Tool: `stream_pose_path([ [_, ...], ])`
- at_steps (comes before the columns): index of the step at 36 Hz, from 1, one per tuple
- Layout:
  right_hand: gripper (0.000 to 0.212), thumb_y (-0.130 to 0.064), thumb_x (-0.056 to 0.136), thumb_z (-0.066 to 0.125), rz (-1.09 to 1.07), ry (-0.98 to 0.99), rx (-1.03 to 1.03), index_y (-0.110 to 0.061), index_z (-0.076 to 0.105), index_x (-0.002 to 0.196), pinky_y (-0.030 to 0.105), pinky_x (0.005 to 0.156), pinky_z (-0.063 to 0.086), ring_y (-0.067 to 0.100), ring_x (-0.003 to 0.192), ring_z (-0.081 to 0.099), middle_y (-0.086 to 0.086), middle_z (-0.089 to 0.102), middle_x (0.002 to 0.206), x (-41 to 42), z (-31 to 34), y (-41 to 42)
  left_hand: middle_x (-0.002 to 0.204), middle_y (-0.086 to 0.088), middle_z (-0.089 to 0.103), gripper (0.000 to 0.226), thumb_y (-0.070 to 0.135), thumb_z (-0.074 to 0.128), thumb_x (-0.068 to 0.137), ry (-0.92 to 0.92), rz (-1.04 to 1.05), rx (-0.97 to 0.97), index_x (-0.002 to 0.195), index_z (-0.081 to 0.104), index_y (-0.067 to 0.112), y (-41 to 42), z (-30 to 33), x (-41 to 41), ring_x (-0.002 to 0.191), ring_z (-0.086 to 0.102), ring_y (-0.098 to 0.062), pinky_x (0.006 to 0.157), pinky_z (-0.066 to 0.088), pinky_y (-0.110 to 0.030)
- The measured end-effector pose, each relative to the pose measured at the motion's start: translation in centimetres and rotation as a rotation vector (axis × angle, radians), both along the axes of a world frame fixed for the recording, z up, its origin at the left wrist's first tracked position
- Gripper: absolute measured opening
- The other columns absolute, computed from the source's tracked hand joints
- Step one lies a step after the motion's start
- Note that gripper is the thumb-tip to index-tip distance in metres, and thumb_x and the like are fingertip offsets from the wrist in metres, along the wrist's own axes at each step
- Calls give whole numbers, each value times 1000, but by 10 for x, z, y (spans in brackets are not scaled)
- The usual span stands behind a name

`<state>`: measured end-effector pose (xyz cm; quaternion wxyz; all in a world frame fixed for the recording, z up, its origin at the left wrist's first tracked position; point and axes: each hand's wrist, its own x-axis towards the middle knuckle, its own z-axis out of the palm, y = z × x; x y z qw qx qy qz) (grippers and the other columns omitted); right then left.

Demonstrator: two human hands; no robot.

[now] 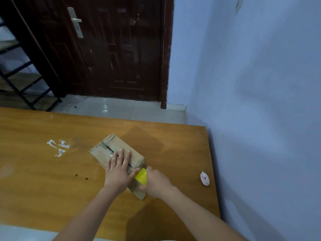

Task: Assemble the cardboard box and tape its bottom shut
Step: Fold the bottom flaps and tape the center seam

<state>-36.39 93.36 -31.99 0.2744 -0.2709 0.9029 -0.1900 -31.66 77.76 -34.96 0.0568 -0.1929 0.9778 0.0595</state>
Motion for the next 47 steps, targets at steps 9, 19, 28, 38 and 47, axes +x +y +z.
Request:
stream_pose_path([
  [9,66,-45,77,67,-6,-145,168,-13,41,130,33,75,43,30,109,58,9,57,122,1,-21,13,156,3,-20,86,79,4,78,-9,-9,1,148,-14,33,1,-2,-1,144,-18,-19,117,-7,-39],
  [19,57,-44,71,70,-66,-74,38,-17,40,110,31,64,38,32,98,61,8,60,109,7,-26,39,158,0,-16,84,77,15,83,6,43,38,149,-12,32,5,-2,-5,145,-16,-21,117,-6,-41],
  [28,36,-45,80,59,-123,190,-173,-23,47,106,32,82,41,20,100,55,-4,57,105,5,-20,70,159,-3,-13,82,72,21,87,1,107,107,150,-8,28,11,11,-21,145,-14,-24,117,-5,-43],
  [38,44,-53,84,55,-32,247,-51,-19,42,107,30,61,34,27,91,62,3,62,101,-7,-21,63,158,-2,-16,83,73,18,86,-21,106,99,150,-11,28,9,10,-24,145,-16,-24,117,-5,-44],
  [47,46,-51,87,54,26,180,198,-14,43,111,34,63,38,31,91,63,9,62,105,-12,-33,64,158,-1,-17,83,74,15,85,-37,100,82,149,-13,29,7,8,-24,144,-16,-24,118,-5,-44],
])
